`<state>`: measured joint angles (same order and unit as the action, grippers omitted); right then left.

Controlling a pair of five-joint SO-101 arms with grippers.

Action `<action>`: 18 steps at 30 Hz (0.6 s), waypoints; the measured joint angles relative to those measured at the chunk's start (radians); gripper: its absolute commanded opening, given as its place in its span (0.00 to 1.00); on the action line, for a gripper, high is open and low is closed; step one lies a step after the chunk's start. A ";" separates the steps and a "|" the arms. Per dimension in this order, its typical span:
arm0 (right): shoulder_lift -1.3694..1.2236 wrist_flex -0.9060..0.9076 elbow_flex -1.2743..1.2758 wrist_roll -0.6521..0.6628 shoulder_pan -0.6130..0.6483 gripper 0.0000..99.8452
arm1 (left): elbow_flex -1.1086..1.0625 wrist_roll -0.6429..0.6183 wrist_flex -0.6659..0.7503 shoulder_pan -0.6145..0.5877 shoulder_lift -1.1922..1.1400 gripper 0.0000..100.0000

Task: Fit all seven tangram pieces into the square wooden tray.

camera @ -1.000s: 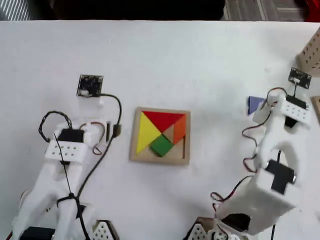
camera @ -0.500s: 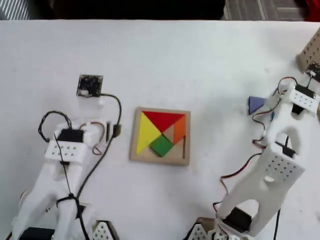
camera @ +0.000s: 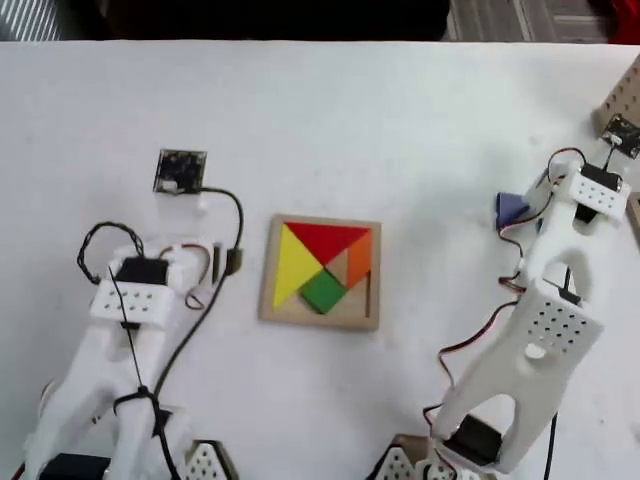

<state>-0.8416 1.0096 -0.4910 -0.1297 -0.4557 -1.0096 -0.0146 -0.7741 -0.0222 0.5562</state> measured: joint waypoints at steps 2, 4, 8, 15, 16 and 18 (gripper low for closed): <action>-0.002 0.015 -0.008 0.000 -0.002 0.05 | 0.000 0.000 0.000 0.000 0.000 0.26; -0.008 0.026 -0.009 0.032 -0.006 0.02 | 0.000 0.000 0.000 0.000 0.000 0.26; -0.015 0.051 -0.011 0.095 -0.009 0.02 | 0.000 0.000 0.000 0.000 0.000 0.26; -0.014 0.129 -0.012 0.155 -0.008 0.02 | 0.000 0.000 0.000 0.000 0.000 0.26; -0.003 0.146 -0.012 0.157 -0.008 0.02 | 0.000 0.000 0.000 0.000 0.000 0.26; 0.025 0.196 -0.003 0.158 -0.003 0.02 | 0.000 0.000 0.000 0.000 0.000 0.26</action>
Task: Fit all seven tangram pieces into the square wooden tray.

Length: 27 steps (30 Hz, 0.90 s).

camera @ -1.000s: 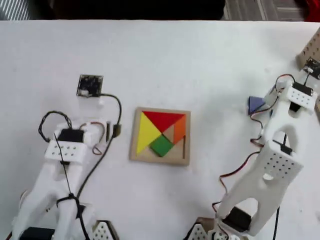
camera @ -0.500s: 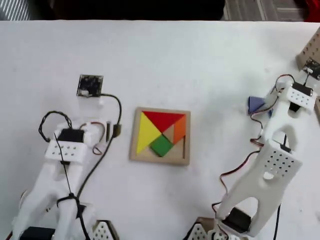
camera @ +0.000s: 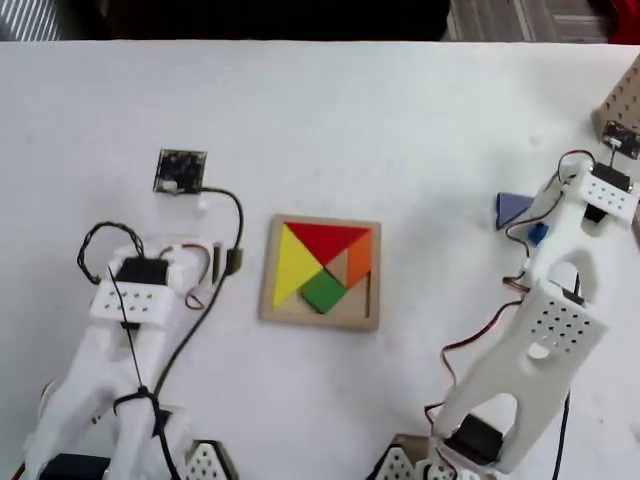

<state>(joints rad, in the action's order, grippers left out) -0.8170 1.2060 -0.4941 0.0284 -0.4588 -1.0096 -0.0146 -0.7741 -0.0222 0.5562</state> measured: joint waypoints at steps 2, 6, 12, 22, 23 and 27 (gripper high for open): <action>0.040 0.054 0.009 0.006 0.005 0.02 | 0.000 0.000 0.000 0.000 0.000 0.26; 0.115 0.190 0.015 0.029 0.032 0.02 | 0.000 0.000 0.000 0.000 0.000 0.26; 0.249 0.374 0.015 0.035 0.087 0.02 | 0.000 0.000 0.000 0.000 0.000 0.26; 0.571 0.364 0.319 0.035 0.210 0.02 | 0.000 0.000 0.000 0.000 0.000 0.26; 0.615 0.347 0.370 0.035 0.213 0.02 | 0.000 0.000 0.000 0.000 0.000 0.26; 0.807 0.276 0.582 0.035 0.187 0.02 | 0.000 -0.002 -0.002 0.011 0.000 0.26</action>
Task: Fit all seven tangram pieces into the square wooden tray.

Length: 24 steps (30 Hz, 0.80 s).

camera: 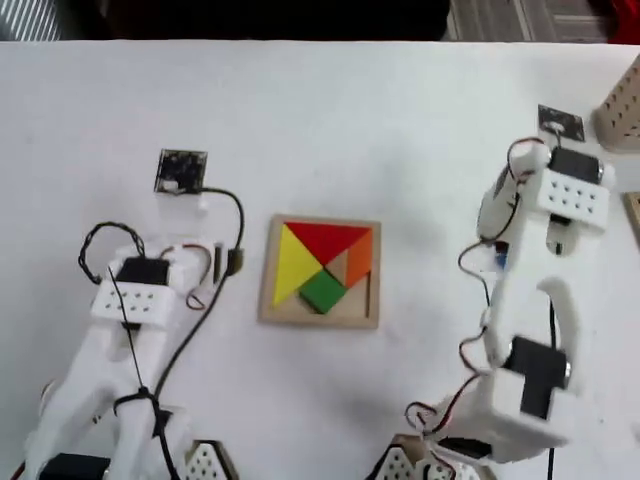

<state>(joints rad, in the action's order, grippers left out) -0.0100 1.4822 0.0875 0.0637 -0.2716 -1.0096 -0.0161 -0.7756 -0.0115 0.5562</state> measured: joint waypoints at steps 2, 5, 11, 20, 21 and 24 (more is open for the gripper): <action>0.100 -0.041 0.118 0.006 -0.038 0.02 | 0.000 0.002 -0.008 0.035 0.000 0.26; 0.221 -0.115 0.295 0.052 -0.120 0.02 | 0.000 0.002 -0.020 0.114 0.012 0.26; 0.278 -0.264 0.529 0.146 -0.328 0.02 | 0.000 -0.037 -0.051 0.364 0.146 0.30; 0.232 -0.446 0.543 0.310 -0.304 0.14 | 0.061 -0.212 -0.058 0.549 0.110 0.32; 0.216 -0.470 0.543 0.330 -0.282 0.18 | 0.064 -0.215 -0.058 0.548 0.091 0.32; 0.161 -0.552 0.543 0.391 -0.227 0.24 | 0.068 -0.216 -0.058 0.516 0.035 0.32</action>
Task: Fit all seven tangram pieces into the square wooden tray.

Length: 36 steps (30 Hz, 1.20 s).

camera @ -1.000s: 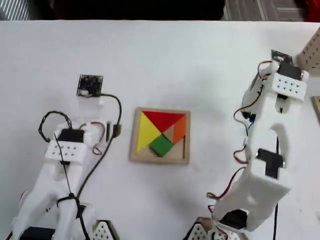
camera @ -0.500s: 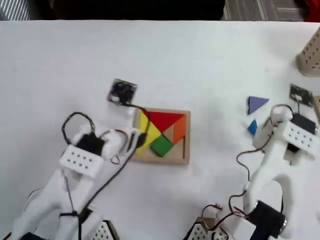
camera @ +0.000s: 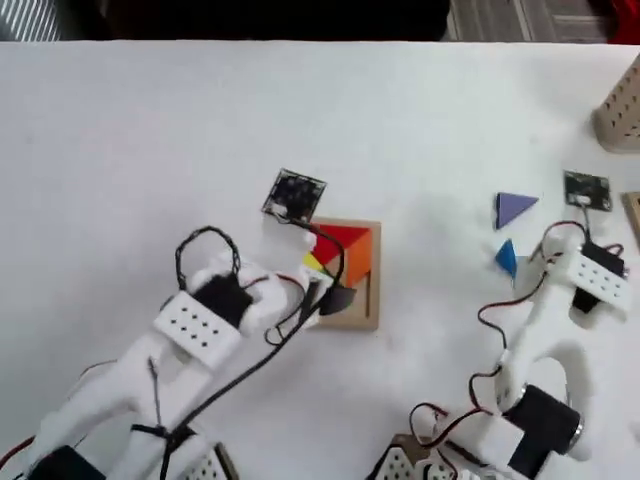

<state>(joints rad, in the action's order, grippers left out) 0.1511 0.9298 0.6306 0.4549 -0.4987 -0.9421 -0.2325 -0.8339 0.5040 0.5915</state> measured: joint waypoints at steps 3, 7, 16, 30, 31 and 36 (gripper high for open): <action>-0.052 -0.083 0.000 0.066 0.054 0.25 | 0.000 -0.002 0.021 -0.052 -0.037 0.32; -0.123 -0.193 -0.014 0.095 0.094 0.25 | -0.017 0.048 0.112 -0.126 -0.066 0.32; -0.407 -0.121 -0.245 0.100 0.137 0.01 | -0.043 0.087 0.180 -0.186 -0.081 0.32; -0.453 0.014 -0.350 0.071 0.138 0.02 | 0.012 0.061 0.132 -0.446 -0.107 0.32; -0.442 0.041 -0.350 0.063 0.138 0.02 | 0.014 0.055 0.132 -0.448 -0.132 0.32; -0.354 0.184 -0.348 0.032 0.147 0.02 | 0.130 0.049 0.106 -0.448 -0.342 0.32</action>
<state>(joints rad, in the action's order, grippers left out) -0.2033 1.1139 0.2823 0.4872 -0.3514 -0.8117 -0.1834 -0.7281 0.0560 0.2493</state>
